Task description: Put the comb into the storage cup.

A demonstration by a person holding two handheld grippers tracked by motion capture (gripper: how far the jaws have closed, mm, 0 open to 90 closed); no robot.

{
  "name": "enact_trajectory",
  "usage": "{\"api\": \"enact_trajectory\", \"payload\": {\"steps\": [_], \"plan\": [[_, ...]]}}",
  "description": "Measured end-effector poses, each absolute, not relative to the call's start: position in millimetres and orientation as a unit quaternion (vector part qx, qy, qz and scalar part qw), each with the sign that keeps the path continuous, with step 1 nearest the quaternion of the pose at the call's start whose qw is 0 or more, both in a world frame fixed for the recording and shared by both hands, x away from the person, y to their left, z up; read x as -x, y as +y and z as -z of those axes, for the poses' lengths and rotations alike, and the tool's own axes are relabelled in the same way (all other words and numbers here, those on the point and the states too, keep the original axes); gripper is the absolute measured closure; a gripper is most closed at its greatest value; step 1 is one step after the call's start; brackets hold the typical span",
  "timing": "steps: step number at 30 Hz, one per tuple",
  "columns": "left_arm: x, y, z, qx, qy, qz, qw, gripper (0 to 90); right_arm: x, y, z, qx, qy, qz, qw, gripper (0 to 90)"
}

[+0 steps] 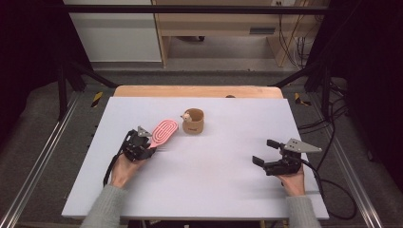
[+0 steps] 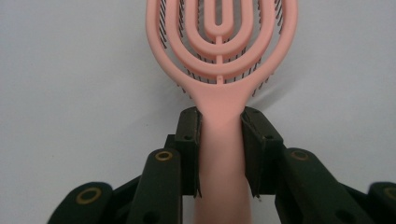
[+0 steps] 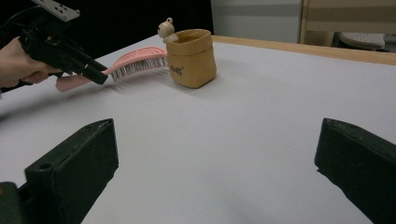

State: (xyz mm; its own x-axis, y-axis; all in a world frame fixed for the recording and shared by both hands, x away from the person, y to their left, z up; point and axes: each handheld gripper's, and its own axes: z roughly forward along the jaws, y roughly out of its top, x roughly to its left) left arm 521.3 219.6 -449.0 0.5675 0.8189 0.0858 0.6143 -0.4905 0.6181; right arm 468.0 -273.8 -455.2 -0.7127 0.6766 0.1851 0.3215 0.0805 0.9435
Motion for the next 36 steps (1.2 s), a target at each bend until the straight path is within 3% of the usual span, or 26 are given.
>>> {"api": "enact_trajectory", "payload": {"steps": [36], "plan": [[-488.1, 232.2, 422.3, -0.798, 0.433, -0.245, 0.338, 69.5, -467.8, -271.6, 453.9, -0.346, 0.720, -0.581, 0.154, 0.2]]}}
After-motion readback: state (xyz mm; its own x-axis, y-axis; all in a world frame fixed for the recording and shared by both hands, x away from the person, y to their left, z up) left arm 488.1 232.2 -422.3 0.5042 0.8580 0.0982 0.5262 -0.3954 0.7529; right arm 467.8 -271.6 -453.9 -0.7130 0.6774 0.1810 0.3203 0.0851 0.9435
